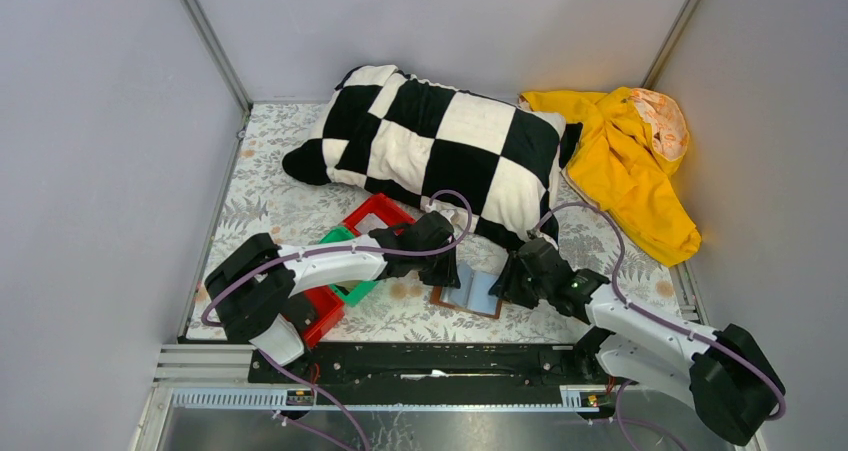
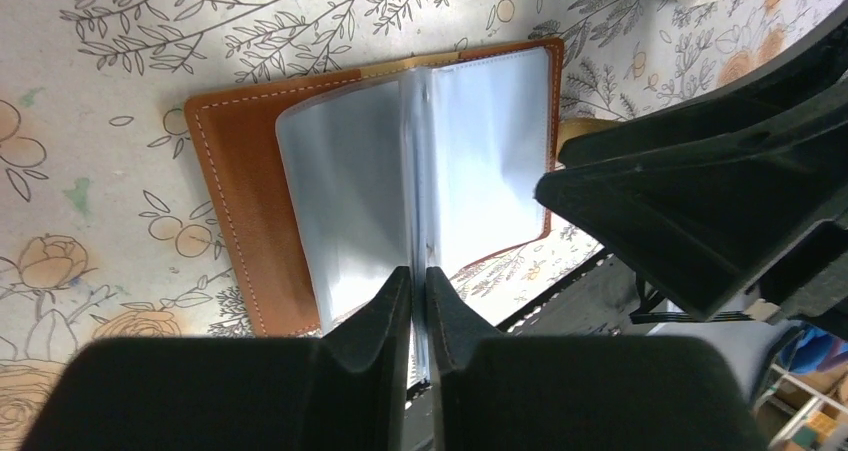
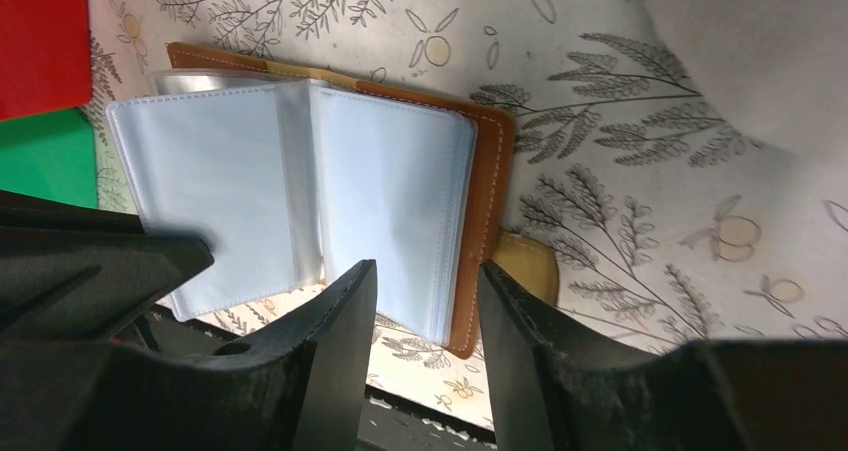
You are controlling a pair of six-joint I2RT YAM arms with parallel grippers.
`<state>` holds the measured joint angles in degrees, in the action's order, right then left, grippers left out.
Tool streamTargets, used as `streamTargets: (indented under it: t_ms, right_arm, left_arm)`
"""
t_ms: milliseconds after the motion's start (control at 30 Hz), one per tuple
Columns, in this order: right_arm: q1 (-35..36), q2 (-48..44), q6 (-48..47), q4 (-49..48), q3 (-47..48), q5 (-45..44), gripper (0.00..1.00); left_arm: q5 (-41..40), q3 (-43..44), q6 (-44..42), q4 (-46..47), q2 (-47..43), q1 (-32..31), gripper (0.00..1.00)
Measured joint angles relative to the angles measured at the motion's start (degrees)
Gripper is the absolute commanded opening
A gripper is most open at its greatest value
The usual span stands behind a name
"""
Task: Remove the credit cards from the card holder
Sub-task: Remove the credit card from the card holder.
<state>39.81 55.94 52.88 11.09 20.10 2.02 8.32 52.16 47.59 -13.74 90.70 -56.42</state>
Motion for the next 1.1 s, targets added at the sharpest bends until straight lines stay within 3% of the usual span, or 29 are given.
streamTargets:
  t_ms: [67,200,333,367,433,600,1100]
  right_arm:
    - [0.0,-1.36,-0.22,2.12,0.37,-0.5,0.5]
    - [0.11,-2.67,-1.38,5.18,2.97,-1.64,0.5]
    - [1.27,-2.62,-2.03,5.77,6.38,-2.58,0.5]
    - [1.62,-2.49,-2.05,5.57,6.8,-2.6,0.46]
    - [2.43,-1.55,-2.03,4.02,7.15,-2.56,0.42]
    - [3.06,2.95,-1.42,0.24,5.73,-2.45,0.33]
    - [3.17,4.79,1.05,-1.6,1.66,-3.98,0.33]
  left_arm:
    - [-0.02,0.0,-0.09,-0.02,0.0,0.0,0.01]
    - [-0.04,0.0,-0.13,-0.13,0.0,0.0,0.0]
    - [-0.2,0.0,-0.02,-0.17,0.0,-0.04,0.23]
    - [-0.28,0.0,-0.2,-0.26,0.0,-0.04,0.33]
    - [-0.72,0.0,-0.07,-0.57,0.0,-0.04,0.41]
    - [-2.99,0.0,-0.17,-2.27,-0.94,-0.07,0.41]
    - [-6.01,0.83,-0.37,-3.3,-1.46,-0.55,0.51]
